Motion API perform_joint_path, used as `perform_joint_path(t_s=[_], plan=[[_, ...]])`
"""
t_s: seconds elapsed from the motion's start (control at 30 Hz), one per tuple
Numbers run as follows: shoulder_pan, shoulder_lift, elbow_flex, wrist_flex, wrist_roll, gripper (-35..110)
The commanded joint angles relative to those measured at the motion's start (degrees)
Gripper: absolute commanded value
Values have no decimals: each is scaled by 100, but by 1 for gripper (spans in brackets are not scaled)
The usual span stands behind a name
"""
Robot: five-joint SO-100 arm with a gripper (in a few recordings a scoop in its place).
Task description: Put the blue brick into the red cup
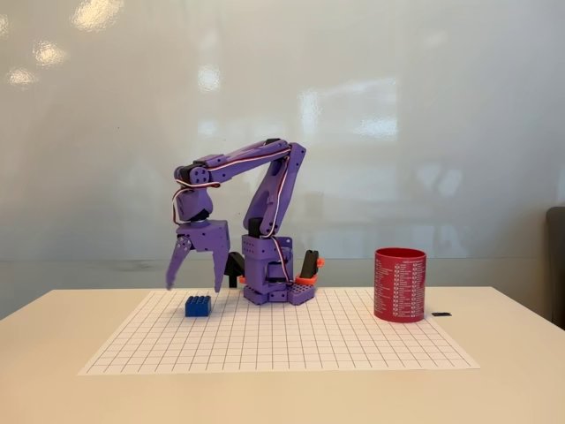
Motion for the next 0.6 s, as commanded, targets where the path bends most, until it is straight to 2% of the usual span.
perform_joint_path(t_s=[0.0,0.4,0.47,0.5,0.53,0.57], plan=[[-9,343,9,79,114,81],[-448,-18,879,-853,167,75],[-413,-70,800,-923,53,57],[-387,-70,747,-967,18,42],[-325,-70,694,-1072,9,19],[-237,-62,677,-1169,70,5]])
